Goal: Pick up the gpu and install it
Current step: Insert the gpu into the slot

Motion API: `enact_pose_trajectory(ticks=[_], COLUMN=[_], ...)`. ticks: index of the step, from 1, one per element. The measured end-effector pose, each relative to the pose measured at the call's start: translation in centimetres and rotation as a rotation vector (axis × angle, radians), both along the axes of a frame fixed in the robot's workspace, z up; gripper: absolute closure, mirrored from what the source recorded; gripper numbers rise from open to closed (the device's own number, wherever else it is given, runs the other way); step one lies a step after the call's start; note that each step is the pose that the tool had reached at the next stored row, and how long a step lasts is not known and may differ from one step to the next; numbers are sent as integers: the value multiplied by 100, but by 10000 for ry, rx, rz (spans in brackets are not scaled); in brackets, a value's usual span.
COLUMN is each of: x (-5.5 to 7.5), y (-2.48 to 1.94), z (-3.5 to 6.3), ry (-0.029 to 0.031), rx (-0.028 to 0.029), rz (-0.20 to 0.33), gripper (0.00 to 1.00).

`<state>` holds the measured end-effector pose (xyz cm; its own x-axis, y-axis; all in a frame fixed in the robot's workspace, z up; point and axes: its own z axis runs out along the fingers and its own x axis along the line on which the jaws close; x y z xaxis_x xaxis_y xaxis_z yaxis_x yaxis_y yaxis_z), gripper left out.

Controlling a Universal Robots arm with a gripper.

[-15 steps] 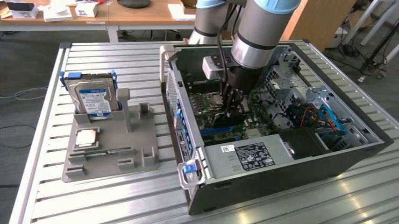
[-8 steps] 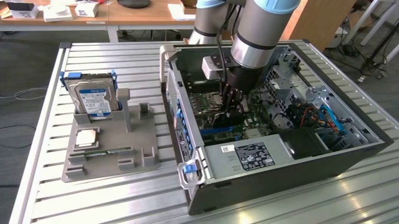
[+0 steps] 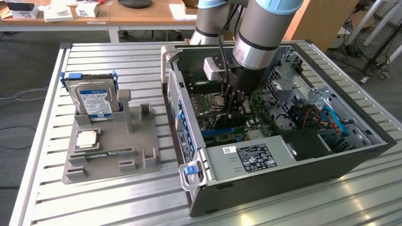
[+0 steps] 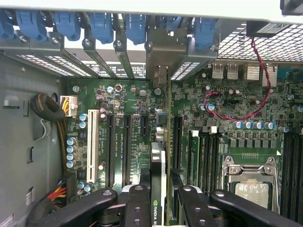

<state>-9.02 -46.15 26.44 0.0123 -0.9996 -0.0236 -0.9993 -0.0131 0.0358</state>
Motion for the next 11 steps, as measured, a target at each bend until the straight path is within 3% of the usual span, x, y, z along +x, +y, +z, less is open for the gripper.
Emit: enact_pose_trajectory(ticks=[11], x=[0], y=[-2], z=[-22], ry=[-1], rx=[1], rz=[-1], gripper=[73])
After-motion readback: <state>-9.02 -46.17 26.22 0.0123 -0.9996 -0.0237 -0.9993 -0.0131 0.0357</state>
